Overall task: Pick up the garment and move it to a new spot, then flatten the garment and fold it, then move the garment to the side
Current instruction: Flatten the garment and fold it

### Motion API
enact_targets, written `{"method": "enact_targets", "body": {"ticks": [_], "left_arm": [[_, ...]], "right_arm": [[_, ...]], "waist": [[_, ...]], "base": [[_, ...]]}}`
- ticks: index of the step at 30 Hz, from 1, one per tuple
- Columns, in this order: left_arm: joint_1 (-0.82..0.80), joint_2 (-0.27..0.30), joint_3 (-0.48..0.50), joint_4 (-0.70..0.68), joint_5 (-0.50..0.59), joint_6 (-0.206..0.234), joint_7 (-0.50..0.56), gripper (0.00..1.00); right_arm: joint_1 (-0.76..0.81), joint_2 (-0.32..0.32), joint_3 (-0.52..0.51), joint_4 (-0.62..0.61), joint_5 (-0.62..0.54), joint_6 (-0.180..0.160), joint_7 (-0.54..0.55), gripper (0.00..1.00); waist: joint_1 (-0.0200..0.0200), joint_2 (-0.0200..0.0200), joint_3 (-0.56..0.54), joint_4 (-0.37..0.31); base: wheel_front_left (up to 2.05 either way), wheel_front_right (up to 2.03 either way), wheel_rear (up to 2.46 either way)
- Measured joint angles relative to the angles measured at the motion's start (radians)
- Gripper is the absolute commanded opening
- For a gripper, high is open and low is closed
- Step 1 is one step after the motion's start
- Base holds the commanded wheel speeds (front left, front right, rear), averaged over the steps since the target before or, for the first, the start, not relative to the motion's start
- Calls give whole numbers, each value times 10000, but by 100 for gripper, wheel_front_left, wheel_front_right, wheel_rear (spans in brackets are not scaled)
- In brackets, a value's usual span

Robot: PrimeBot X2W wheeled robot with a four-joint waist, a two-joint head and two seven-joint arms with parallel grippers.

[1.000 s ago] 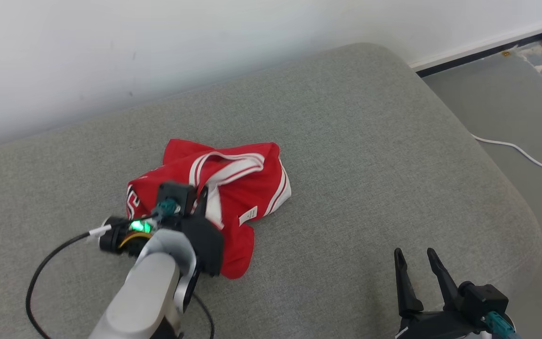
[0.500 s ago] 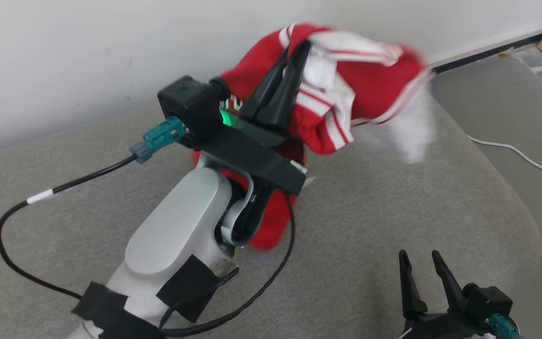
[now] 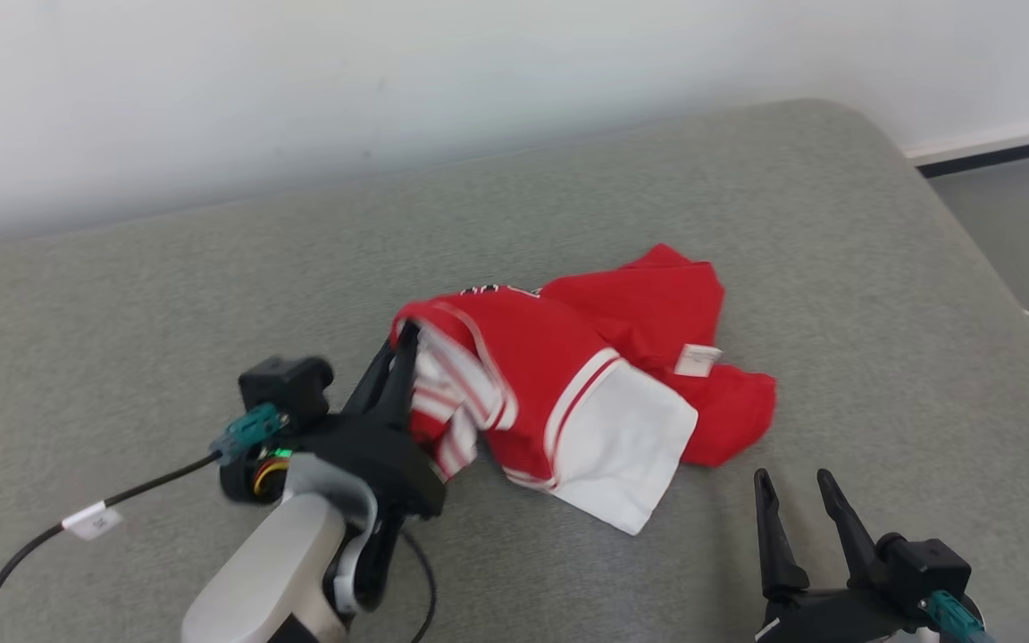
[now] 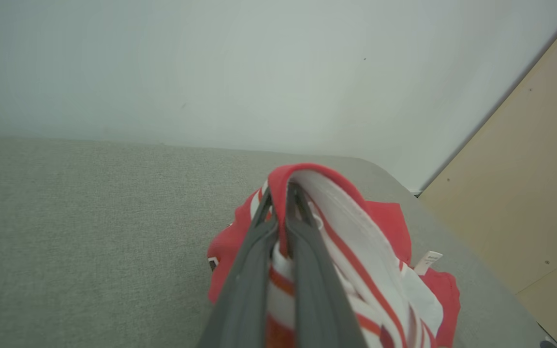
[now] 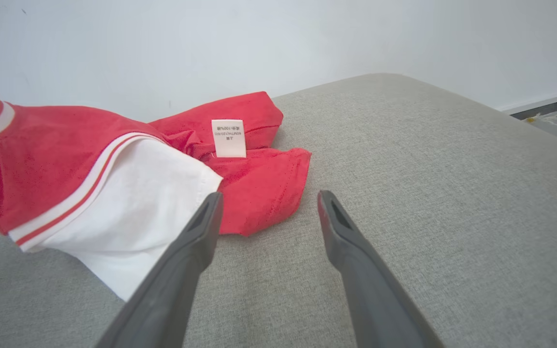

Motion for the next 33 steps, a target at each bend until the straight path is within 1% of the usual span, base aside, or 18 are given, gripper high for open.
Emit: {"method": "enact_targets", "body": {"ticks": [2, 3, 4, 5, 7, 12, 13, 17, 21, 24, 28, 30, 33], "left_arm": [[124, 88, 54, 506, 33, -27, -10, 0], [126, 105, 96, 763, 52, -19, -12, 25], [124, 111, 130, 1028, 109, -12, -13, 44], [114, 117, 173, 1244, 197, 15, -15, 100], [63, 138, 372, 1582, 479, 155, -33, 100], [-7, 314, 1208, 1914, 1202, 759, -38, 100], [-7, 314, 1208, 1914, 1202, 759, -38, 100], [109, 529, 1862, 1705, 1595, 1022, -40, 100], [696, 510, 2192, 832, 1837, 999, -40, 100], [1377, 326, 2054, 17, 1791, 784, -29, 100], [2499, 44, 1611, -1402, 1503, 660, 639, 100], [3045, -176, 1498, -2134, 1009, 571, 1104, 100], [3674, -278, 1166, -2863, 792, 736, 1779, 100]], "right_arm": [[-63, 0, 54, 0, -38, 0, 0, 100], [-100, 0, 79, 6, -48, 0, -2, 100], [-129, 2, 88, 12, -54, 0, 0, 100], [-160, 4, 105, 25, -71, 0, 0, 100], [-200, 4, 134, 52, -111, 0, 0, 100], [-233, 6, 186, 94, -119, 0, 0, 100], [-233, 6, 186, 94, -119, 0, 0, 100], [-147, -4, 155, 90, -121, 0, 0, 100], [-22, 6, 92, 94, -136, 0, 0, 100], [64, 0, 35, 90, -165, 0, 0, 100], [133, 4, 8, 88, -196, 0, 0, 100], [137, 2, 2, 71, -196, 0, 0, 100], [134, 2, 36, 58, -192, 0, 0, 100]], "waist": [[0, 0, 40, 221], [0, 0, 60, 327], [1, 0, 79, 421], [0, 1, 96, 508], [0, 0, 123, 638], [1, 0, 112, 689], [1, 0, 112, 689], [0, 0, 30, 640], [0, 0, -92, 625], [0, 0, -186, 640], [0, 0, -255, 681], [0, -1, -241, 695], [0, 0, -202, 691]], "base": [[0, 0, 0], [0, 0, 0], [0, 0, 0], [0, 0, 0], [0, 0, 0], [0, 0, 0], [0, 0, 0], [0, 0, 0], [0, 0, 0], [0, 0, 0], [0, 0, 0], [0, 0, 0], [0, 0, 0]]}}
